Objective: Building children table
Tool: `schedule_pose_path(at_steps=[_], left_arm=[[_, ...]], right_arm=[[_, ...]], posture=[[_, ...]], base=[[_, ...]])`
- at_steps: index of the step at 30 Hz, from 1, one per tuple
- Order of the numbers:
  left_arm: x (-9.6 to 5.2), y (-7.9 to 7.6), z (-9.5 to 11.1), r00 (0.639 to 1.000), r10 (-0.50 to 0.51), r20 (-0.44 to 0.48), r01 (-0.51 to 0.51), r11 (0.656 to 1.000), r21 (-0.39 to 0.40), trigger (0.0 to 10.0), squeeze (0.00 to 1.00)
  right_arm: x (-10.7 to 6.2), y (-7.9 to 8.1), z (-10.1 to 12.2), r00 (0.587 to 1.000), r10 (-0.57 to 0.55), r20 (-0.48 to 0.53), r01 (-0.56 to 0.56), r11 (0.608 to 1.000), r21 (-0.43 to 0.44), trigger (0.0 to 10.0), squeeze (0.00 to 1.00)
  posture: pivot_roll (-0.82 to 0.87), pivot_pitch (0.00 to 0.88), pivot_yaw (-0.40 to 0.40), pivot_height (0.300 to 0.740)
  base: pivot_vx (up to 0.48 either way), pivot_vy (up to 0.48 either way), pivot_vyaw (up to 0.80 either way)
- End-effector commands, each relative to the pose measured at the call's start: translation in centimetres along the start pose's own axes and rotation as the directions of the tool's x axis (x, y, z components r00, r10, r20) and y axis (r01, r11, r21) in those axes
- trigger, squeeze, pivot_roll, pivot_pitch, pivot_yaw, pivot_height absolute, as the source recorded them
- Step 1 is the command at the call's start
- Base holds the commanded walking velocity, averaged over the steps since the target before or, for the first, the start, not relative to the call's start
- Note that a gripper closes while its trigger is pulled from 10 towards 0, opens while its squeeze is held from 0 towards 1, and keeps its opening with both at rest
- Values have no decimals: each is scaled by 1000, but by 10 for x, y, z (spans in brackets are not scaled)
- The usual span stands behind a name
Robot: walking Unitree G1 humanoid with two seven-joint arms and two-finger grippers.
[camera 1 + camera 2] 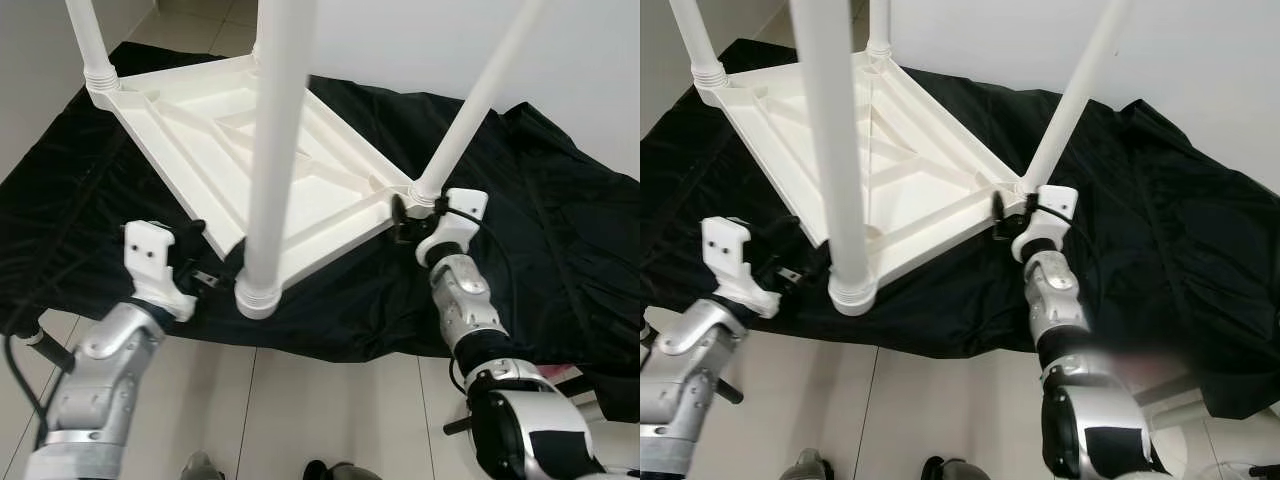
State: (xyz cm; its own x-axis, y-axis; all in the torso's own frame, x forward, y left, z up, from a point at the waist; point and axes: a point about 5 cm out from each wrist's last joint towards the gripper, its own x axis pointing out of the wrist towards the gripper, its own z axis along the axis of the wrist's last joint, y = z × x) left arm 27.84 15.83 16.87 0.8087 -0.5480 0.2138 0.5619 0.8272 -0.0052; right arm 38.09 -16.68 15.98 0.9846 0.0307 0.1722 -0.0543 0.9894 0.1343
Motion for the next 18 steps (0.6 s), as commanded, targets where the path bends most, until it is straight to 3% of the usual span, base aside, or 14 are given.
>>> schedule_pose_path(at_steps=[1, 7, 10, 18], left_arm=[[6, -25, 0, 969, -246, 18, 246, 969, 0, 10000, 0], [13, -37, -2, 960, -278, 35, 279, 960, -20, 10000, 0], [19, -52, -3, 949, -311, 51, 314, 948, -46, 10000, 0], [24, -64, -8, 933, -358, 38, 360, 931, -58, 10000, 0]], right_arm=[[-2, -1, -7, 999, -15, -38, 16, 1000, 2, 10000, 0], [-6, -2, -17, 996, -63, -70, 62, 998, -8, 10000, 0], [-12, -5, -26, 989, -115, -91, 115, 993, -1, 10000, 0], [-22, -9, -38, 984, -141, -108, 138, 990, -36, 10000, 0]], posture=[[156, 123, -140, 740], [152, 122, -141, 740], [138, 117, -132, 740], [116, 108, -122, 740]], base=[[0, 0, 0], [0, 0, 0], [0, 0, 0], [0, 0, 0]])
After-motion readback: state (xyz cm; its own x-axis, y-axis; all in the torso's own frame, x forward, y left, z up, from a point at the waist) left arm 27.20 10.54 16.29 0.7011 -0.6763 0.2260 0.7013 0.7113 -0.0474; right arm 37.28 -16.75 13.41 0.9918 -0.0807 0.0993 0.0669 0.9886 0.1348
